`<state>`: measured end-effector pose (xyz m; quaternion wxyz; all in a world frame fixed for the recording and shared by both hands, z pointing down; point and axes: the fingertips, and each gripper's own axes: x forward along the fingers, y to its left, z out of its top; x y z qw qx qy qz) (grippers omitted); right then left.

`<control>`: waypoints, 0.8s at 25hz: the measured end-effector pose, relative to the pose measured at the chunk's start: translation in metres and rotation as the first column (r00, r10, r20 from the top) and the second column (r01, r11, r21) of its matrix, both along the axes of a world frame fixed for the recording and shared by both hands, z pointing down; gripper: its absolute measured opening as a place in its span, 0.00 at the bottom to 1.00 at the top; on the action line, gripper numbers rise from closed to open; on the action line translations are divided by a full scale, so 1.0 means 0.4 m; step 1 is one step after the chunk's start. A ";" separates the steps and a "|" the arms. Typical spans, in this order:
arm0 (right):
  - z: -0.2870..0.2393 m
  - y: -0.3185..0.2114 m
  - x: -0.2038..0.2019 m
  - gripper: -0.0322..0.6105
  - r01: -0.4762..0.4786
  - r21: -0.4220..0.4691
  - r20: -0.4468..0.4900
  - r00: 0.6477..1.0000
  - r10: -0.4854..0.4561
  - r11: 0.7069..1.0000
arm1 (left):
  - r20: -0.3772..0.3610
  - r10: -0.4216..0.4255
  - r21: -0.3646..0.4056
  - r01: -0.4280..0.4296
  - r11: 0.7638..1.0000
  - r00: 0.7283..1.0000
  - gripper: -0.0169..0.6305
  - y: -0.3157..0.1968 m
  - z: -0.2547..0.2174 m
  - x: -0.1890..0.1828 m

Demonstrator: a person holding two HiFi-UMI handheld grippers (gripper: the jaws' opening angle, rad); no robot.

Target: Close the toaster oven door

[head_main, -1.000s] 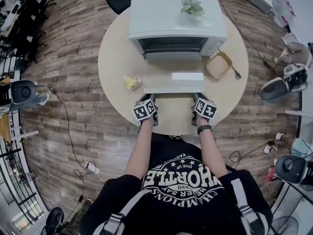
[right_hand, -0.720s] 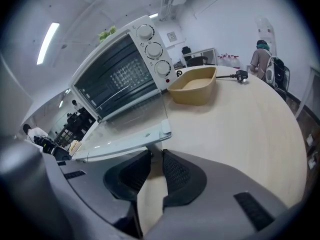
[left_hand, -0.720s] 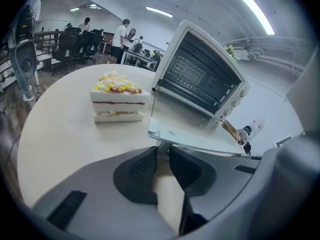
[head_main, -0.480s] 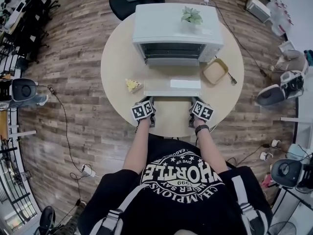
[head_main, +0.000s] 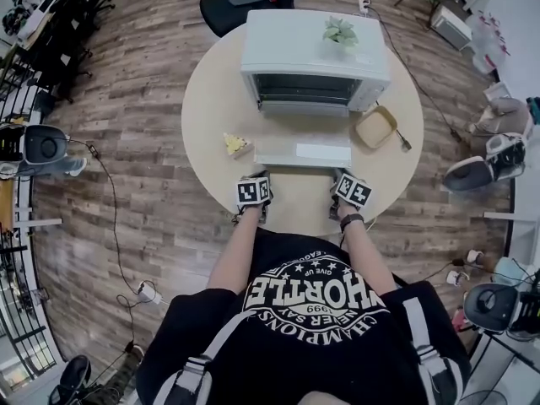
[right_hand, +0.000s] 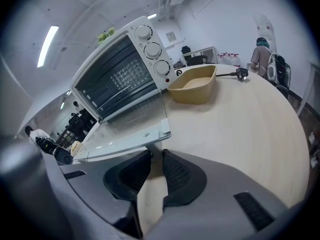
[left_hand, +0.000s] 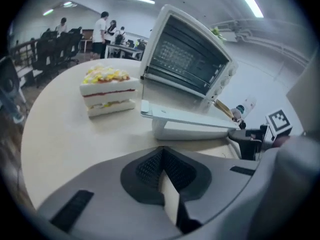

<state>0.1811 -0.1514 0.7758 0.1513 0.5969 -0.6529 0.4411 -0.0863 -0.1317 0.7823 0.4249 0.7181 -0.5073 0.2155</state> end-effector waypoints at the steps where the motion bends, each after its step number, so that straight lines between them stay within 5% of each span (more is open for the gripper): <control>1: 0.000 -0.001 -0.001 0.20 0.008 -0.003 -0.002 1.000 -0.008 1.000 | 0.022 0.020 0.014 -0.021 1.000 1.000 0.05 0.002 0.000 0.005; 13: 0.001 -0.008 -0.002 0.20 0.016 -0.014 -0.007 1.000 -0.016 1.000 | 0.047 -0.020 0.067 0.017 0.998 0.999 0.05 -0.037 0.000 -0.018; 20: -0.003 -0.005 -0.004 0.20 0.033 -0.018 -0.002 0.999 -0.034 0.999 | 0.040 -0.044 0.076 0.041 0.996 0.998 0.19 -0.048 -0.005 -0.017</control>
